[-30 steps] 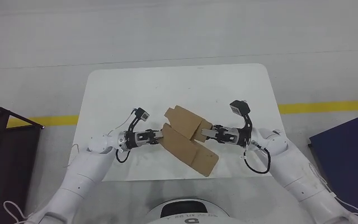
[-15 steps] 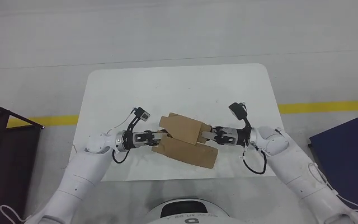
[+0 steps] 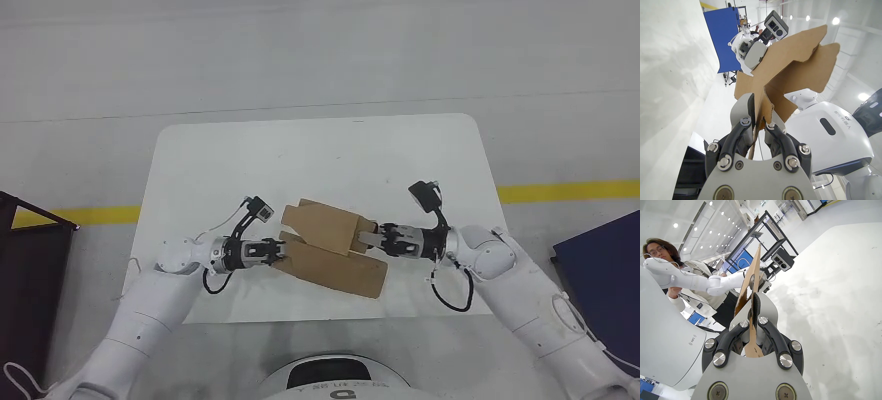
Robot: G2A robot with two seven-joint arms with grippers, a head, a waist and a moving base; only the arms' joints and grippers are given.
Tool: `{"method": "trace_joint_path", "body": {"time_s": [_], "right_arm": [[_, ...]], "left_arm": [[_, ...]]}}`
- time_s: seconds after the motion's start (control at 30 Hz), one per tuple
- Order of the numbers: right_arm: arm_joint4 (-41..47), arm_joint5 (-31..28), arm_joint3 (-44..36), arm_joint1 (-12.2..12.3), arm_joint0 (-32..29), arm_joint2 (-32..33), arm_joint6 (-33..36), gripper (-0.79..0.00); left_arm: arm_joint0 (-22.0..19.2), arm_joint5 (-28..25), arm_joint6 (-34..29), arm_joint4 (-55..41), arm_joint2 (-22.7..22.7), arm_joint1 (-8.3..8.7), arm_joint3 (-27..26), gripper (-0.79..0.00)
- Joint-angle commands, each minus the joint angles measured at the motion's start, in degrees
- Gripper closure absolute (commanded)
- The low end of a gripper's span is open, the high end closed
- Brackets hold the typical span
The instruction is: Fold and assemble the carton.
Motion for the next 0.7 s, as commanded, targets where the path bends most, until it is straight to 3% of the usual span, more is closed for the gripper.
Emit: {"method": "trace_joint_path", "body": {"time_s": [0.0,0.27,0.33,0.4,0.43,0.47,0.67], "right_arm": [[-0.3,0.4,0.0,0.0,0.1,-0.1,-0.3,0.000],[-3.4,-0.1,-0.2,-0.2,0.2,-0.2,-2.4,0.000],[-4.6,-0.2,-0.3,-0.3,0.1,-0.2,-3.3,-0.222],[-5.4,-0.3,-0.6,-0.3,0.0,-0.3,-4.0,-0.363],[-5.6,-0.3,-0.7,-0.4,0.0,-0.3,-4.4,-0.486],[-5.9,-0.4,-0.7,-0.4,-0.1,-0.3,-4.7,-0.785],[-7.1,-0.8,-0.7,-0.4,-0.7,1.6,-9.7,-0.785]], "left_arm": [[0.1,0.7,-0.7,-1.7,0.0,-0.04,-0.2,0.000],[-0.4,0.2,-0.2,1.9,0.0,0.22,1.5,0.000],[-0.6,-0.3,0.3,2.4,0.3,0.15,1.6,0.000],[-1.0,-0.8,0.8,2.5,0.5,0.05,1.8,0.000],[-1.1,-1.1,1.1,2.4,0.7,-0.02,1.8,0.000],[-1.2,-1.3,1.3,2.1,0.8,-0.10,1.8,0.000],[-1.5,-2.8,2.8,0.4,1.0,-0.42,1.2,0.000]]}}
